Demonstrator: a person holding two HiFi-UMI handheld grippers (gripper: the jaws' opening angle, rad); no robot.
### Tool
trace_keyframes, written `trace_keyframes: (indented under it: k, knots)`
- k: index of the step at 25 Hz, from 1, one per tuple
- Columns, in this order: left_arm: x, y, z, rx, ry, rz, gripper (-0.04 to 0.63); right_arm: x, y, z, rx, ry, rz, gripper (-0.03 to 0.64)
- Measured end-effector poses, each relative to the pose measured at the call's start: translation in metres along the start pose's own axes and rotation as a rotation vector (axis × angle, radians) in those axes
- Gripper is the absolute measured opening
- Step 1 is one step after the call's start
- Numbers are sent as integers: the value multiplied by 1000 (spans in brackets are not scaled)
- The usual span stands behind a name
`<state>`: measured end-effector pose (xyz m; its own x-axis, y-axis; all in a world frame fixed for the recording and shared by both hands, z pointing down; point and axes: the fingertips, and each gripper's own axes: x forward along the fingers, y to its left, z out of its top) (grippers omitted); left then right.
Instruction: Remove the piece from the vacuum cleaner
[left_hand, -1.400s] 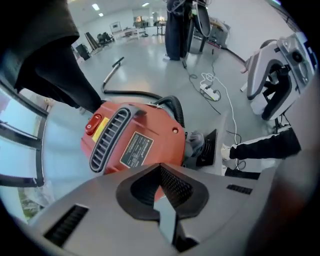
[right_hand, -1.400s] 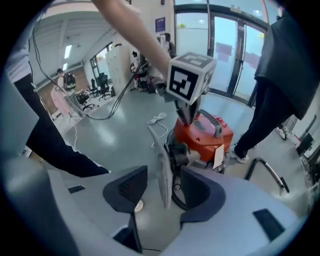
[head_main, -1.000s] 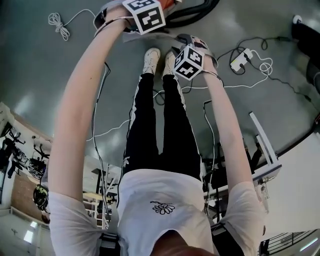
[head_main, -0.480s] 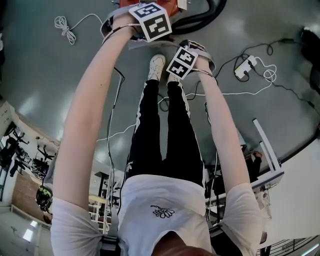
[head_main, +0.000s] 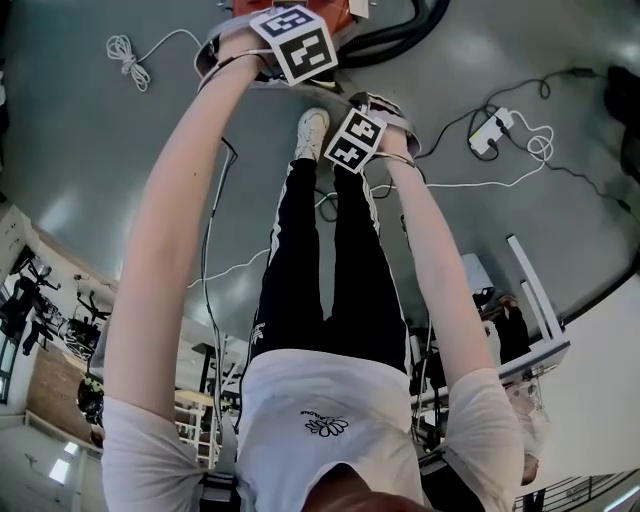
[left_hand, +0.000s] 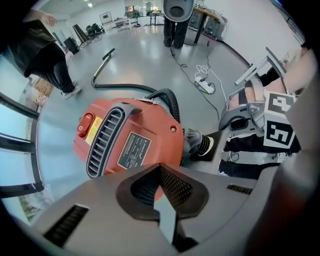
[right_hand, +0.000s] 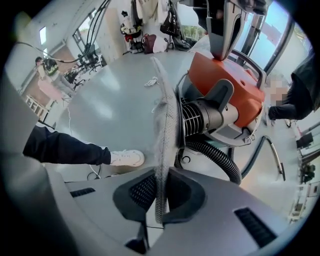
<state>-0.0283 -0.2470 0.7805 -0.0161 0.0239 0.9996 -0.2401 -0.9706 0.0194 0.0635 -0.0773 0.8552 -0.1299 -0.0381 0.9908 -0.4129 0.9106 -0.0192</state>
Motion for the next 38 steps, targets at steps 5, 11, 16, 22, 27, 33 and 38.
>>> trace_keyframes:
  k: [5, 11, 16, 22, 27, 33, 38]
  knots:
    - [3, 0, -2, -2, 13, -1, 5, 2, 11, 4, -14, -18, 3, 23]
    - [4, -1, -1, 10, 9, 14, 5, 1, 19, 7, 17, -30, 15, 25]
    - [4, 0, 0, 21, 28, 14, 5, -1, 23, 11, 5, -33, 17, 25]
    - [3, 0, 1, 23, 37, 30, 6, -1, 33, 17, 25, -55, 27, 23]
    - [5, -2, 2, 22, 39, 35, 5, -2, 39, 18, 39, -65, 40, 25]
    - [3, -1, 1, 6, 25, 33, 5, -1, 65, 16, -38, -48, 141, 23]
    - [3, -2, 0, 19, 30, 50, 5, 13, 132, -18, -46, 18, 212, 23]
